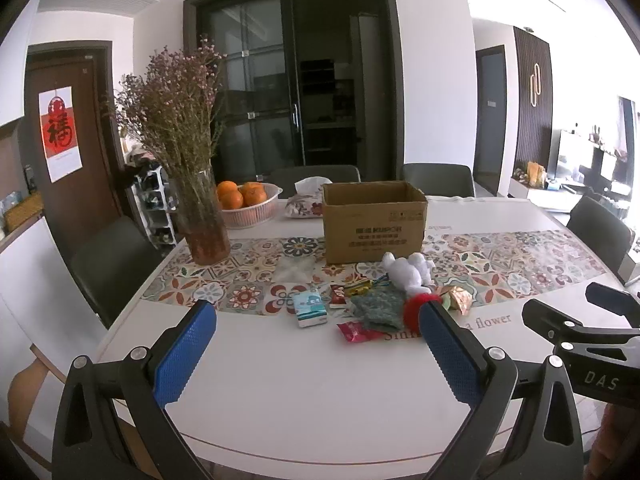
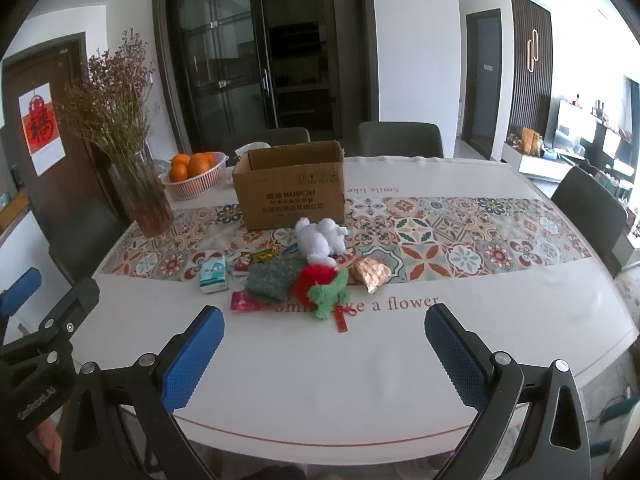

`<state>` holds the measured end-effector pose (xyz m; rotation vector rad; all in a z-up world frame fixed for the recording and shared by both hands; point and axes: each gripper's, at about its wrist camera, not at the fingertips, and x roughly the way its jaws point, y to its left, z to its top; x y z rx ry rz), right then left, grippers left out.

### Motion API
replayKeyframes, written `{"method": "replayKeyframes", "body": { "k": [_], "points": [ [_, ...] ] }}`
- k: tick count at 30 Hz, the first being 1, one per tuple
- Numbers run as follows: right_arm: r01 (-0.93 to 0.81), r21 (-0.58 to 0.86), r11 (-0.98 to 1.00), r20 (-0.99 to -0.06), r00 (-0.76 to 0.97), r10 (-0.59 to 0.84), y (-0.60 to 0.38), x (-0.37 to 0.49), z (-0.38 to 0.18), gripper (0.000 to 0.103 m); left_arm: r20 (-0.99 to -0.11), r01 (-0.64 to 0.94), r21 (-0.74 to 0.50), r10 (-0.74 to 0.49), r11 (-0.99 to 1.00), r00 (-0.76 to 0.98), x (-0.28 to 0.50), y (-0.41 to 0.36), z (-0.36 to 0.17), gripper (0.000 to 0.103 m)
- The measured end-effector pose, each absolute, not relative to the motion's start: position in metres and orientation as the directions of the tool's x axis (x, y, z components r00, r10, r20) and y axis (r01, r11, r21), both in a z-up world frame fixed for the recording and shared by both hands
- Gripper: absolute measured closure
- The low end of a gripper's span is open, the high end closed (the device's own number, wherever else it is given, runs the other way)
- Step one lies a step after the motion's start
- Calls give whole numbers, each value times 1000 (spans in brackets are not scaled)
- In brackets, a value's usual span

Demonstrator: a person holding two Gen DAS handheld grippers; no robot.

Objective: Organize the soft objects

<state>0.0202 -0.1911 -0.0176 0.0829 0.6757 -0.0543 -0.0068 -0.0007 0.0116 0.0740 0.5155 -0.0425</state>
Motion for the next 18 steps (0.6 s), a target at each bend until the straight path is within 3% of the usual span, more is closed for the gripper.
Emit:
{"method": "replayKeyframes", "body": {
  "k": [18],
  "points": [
    [74,62,995,-622,783,-19,-191,21,-14,1,-485,59,61,-22,996,874,-8,-4,14,0]
  ]
}}
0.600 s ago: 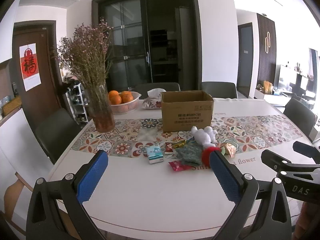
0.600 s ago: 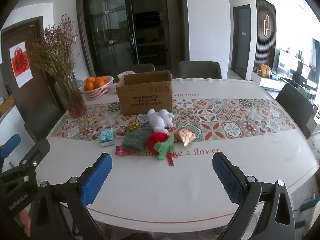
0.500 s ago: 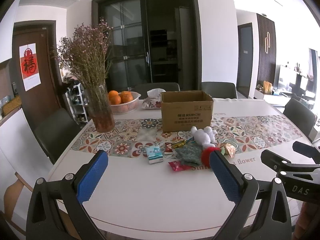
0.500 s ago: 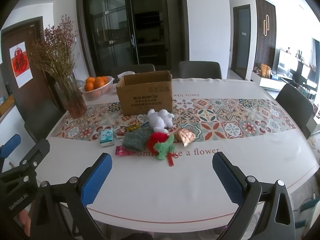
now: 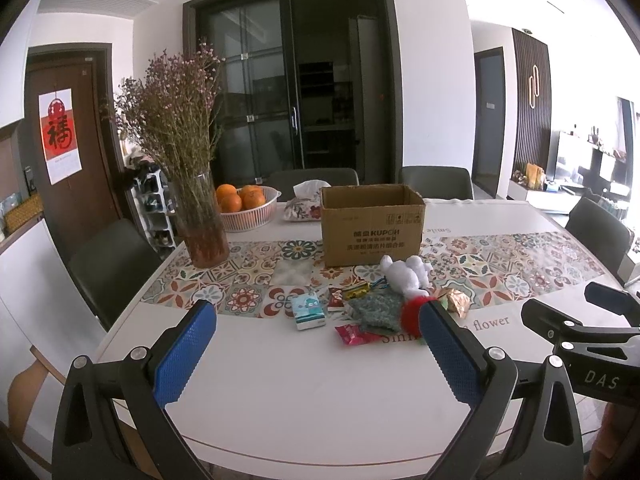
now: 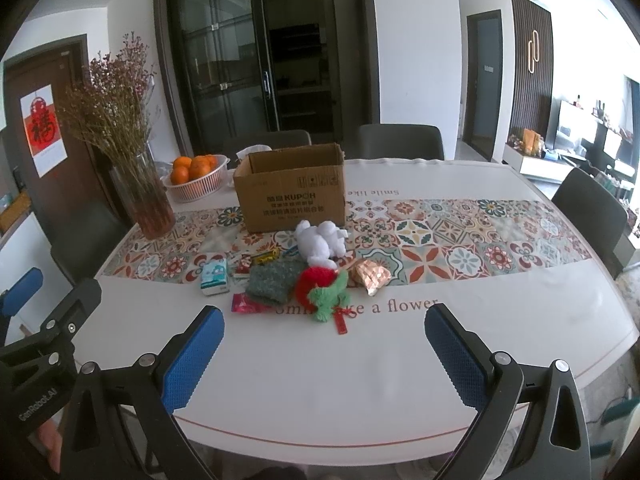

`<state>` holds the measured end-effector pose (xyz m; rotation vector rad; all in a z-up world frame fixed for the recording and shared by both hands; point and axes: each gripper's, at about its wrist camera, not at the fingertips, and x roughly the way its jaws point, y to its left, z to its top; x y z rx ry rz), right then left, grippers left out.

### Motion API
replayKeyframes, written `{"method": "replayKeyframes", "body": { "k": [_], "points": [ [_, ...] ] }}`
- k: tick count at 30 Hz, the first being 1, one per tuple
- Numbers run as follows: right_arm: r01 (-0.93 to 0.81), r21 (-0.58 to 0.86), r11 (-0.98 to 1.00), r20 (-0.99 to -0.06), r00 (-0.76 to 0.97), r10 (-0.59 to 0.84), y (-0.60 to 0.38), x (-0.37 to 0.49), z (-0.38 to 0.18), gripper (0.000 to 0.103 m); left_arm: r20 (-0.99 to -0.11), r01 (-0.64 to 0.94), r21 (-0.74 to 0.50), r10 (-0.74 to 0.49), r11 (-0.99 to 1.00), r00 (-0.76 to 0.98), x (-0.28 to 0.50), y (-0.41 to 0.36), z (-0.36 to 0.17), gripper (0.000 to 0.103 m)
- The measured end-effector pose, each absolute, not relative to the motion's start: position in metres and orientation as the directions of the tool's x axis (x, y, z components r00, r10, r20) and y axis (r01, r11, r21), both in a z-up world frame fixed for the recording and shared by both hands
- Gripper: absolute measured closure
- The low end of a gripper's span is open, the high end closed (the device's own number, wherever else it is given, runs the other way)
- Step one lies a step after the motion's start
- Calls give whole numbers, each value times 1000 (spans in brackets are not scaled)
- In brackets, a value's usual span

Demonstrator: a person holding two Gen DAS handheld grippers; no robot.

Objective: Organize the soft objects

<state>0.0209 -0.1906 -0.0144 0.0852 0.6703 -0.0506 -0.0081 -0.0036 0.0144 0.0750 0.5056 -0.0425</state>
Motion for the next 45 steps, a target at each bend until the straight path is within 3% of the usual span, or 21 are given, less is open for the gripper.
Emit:
{"method": "replayKeyframes", "body": {
  "k": [45],
  "points": [
    [74,72,995,-635,773,-12,-197,24,-16,1,-505,78,66,-34,995,862,-4,-10,10,0]
  ]
}}
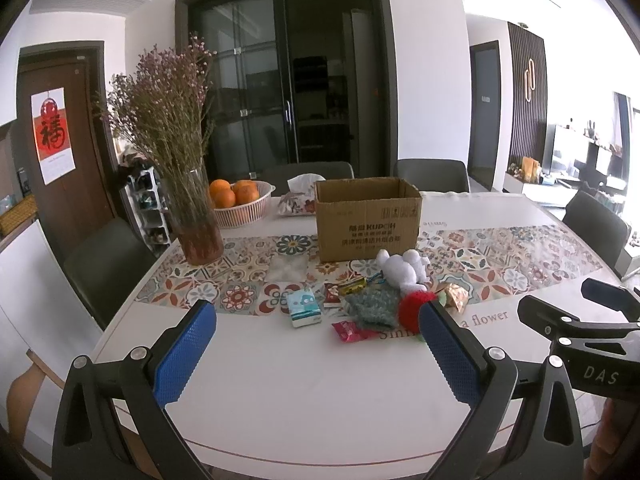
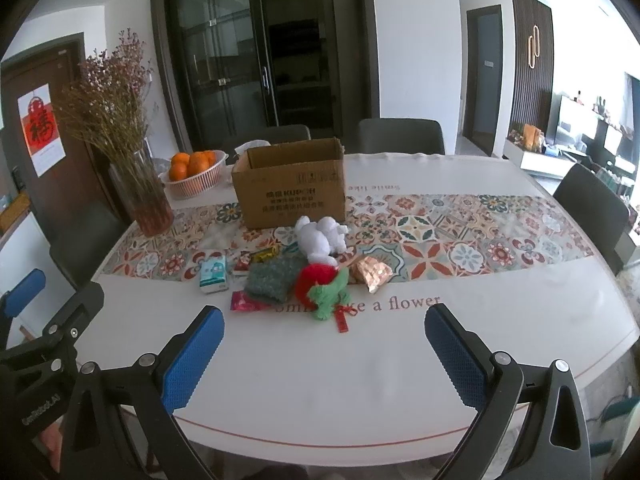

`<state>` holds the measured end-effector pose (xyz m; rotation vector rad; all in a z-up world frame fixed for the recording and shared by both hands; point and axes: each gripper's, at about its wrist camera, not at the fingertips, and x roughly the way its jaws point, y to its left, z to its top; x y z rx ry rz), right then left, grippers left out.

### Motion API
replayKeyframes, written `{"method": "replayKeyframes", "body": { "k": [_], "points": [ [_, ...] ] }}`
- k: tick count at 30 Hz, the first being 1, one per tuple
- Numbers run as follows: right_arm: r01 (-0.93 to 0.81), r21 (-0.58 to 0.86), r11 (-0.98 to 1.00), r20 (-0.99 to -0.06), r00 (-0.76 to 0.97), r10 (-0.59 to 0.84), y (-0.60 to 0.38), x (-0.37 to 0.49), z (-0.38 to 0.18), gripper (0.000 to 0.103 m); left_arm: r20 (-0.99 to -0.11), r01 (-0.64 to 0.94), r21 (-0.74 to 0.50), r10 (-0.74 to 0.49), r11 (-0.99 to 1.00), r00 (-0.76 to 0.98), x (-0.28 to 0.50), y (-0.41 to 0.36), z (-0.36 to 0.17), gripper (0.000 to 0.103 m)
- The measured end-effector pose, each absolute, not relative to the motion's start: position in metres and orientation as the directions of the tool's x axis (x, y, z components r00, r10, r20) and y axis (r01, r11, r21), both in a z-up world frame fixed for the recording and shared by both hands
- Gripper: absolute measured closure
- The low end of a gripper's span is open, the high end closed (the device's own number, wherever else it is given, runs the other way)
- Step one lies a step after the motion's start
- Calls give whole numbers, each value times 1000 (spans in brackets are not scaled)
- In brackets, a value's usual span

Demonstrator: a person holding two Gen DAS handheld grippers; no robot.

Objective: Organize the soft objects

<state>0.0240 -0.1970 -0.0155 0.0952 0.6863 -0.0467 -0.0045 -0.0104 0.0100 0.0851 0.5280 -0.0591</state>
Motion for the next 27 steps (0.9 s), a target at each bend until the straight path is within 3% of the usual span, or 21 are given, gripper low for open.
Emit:
{"method": "replayKeyframes", "body": {
  "k": [13,27],
  "points": [
    [124,87,988,-685,727,-31,-198,57,-35,1,-565,164,58,-103,985,819,44,-9,-3,0],
    [231,95,968,-768,636,-77,-189,121,-68,3,-697,330,7,-232,944,678,138,-5,-39,5]
  ]
}}
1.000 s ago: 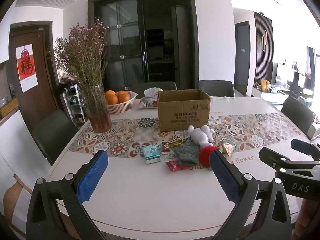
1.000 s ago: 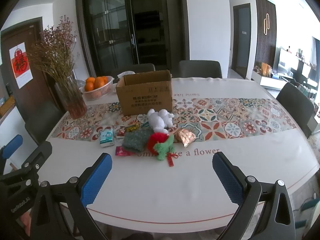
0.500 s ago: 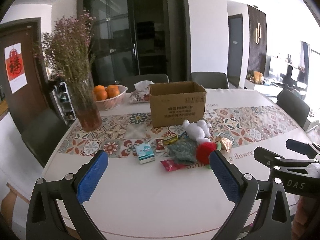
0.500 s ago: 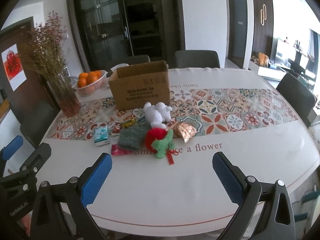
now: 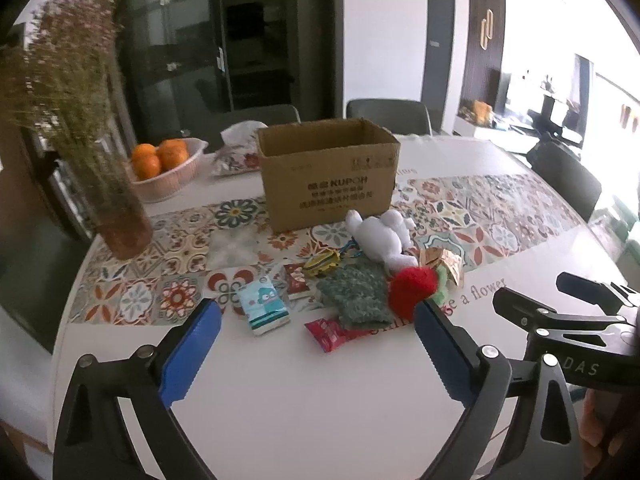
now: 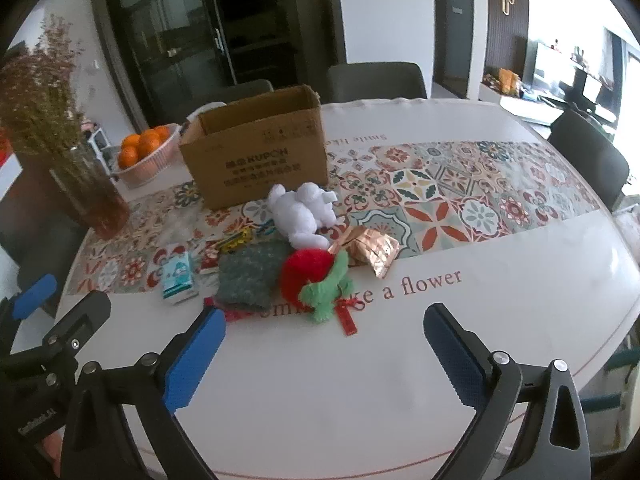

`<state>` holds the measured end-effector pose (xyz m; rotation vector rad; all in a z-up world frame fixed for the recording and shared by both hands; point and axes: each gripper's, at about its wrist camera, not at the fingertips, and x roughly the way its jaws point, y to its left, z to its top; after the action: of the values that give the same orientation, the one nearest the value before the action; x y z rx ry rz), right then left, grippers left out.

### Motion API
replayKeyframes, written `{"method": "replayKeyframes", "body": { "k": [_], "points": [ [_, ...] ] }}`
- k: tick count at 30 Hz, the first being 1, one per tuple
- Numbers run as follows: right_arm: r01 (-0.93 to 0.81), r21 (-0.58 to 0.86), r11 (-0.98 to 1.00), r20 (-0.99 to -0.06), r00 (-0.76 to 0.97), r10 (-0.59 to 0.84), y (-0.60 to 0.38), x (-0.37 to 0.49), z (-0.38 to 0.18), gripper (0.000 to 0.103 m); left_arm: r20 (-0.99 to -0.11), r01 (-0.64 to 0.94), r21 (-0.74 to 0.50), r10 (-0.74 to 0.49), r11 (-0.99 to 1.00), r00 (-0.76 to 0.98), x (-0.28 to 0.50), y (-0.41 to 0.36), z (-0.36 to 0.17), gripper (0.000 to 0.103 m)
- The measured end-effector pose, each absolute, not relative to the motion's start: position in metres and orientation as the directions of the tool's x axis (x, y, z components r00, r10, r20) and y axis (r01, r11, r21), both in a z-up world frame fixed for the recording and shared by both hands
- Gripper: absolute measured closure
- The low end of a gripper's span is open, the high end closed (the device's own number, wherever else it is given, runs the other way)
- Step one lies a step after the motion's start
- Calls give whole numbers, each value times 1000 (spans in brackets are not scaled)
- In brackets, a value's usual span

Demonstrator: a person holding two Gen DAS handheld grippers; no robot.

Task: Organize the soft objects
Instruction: 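Close the left tool on the grey knit glove while the right tool grasps the red fluffy toy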

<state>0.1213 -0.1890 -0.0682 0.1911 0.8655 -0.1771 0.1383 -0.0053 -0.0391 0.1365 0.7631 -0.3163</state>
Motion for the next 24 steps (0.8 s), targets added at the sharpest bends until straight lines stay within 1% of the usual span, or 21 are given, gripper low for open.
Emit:
{"method": "replayKeyframes", "body": {
  "k": [4,11,12,17,22,24],
  "points": [
    [260,92,961,-775,624,-95,-185,135,-77,4,-744,371,-43,-277,928,608,163,-4,-55,8],
    [275,85,958,-805,585,-96,-184,161,-97,9,-805,417,-109,-326,902,495,194,-11,-84,13],
    [272,91,958,-811,578,-87,-185,166,-101,9,-813,421,-123,-335,899,477,197,-12,-87,15],
    [260,119,958,-837,546,-44,-190,186,-118,13,-844,425,-135,-329,895,424,216,-20,-102,21],
    [244,143,959,-856,516,-3,-193,201,-136,14,-863,433,-137,-321,891,389,231,-27,-116,22],
    [244,143,959,-865,502,1,-194,207,-144,15,-869,436,-139,-321,889,376,238,-30,-123,26]
  ]
}}
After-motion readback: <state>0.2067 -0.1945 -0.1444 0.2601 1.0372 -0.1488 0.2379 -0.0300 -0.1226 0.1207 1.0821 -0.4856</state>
